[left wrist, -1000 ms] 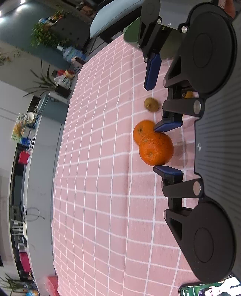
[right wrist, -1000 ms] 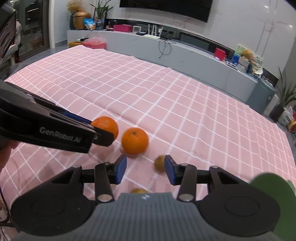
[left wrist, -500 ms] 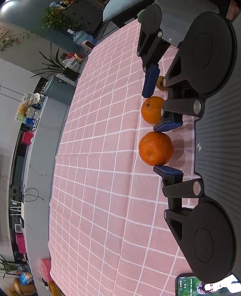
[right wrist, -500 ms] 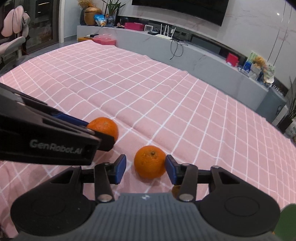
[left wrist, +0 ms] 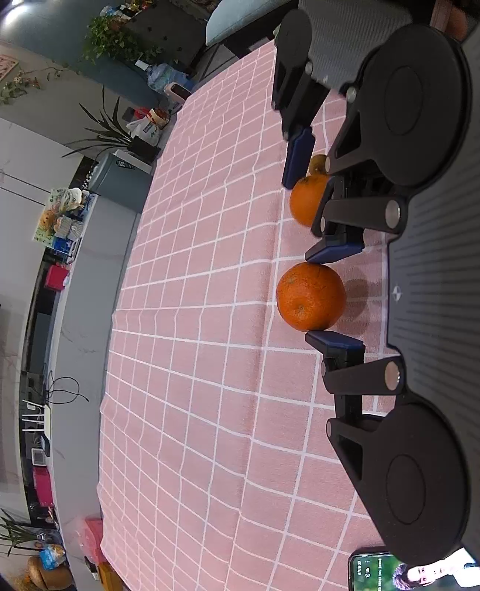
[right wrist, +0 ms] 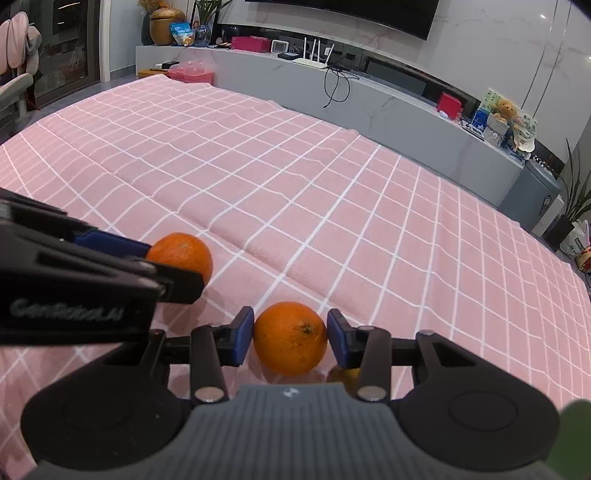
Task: Organize fruits
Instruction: 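Grasp an orange with the left gripper while the right gripper grasps another orange, then carry the orange in the left gripper to the colander while the right carries its orange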
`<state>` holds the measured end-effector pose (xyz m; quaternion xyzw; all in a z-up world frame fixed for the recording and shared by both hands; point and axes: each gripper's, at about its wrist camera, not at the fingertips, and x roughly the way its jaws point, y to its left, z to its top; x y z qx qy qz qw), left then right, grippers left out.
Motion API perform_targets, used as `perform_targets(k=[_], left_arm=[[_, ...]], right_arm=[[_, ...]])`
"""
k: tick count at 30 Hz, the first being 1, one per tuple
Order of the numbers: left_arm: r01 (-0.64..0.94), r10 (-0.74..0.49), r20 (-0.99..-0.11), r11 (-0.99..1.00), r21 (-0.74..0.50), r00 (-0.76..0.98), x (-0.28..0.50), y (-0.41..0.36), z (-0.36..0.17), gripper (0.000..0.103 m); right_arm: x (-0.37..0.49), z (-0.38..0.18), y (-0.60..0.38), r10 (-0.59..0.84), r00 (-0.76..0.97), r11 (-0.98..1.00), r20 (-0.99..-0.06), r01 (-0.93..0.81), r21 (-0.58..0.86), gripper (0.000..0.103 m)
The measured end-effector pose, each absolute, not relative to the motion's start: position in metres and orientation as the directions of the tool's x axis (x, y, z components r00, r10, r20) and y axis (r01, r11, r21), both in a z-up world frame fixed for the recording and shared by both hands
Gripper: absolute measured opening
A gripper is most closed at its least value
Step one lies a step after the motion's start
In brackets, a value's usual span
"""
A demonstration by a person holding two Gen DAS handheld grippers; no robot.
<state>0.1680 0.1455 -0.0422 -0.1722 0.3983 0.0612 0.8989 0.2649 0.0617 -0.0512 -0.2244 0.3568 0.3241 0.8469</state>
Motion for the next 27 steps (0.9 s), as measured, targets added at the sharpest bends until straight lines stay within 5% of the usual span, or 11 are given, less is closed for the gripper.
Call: perform_targets(k=[12, 27], left_arm=[[-0.155, -0.125, -0.692, 0.932, -0.328, 0.711, 0.155, 0.120, -0.010, 0.045], [0.165, -0.321, -0.678, 0.944, -0.286, 0.661, 0.177, -0.004, 0.036, 0.045]], right_arm=[[0.234, 0.012, -0.016, 0.394, 0.572, 0.791, -0.720, -0.610, -0.051, 0.040], [0.215, 0.052, -0.151, 0.252, 0.666, 0.919, -0.703, -0.391, -0.042, 0.040]])
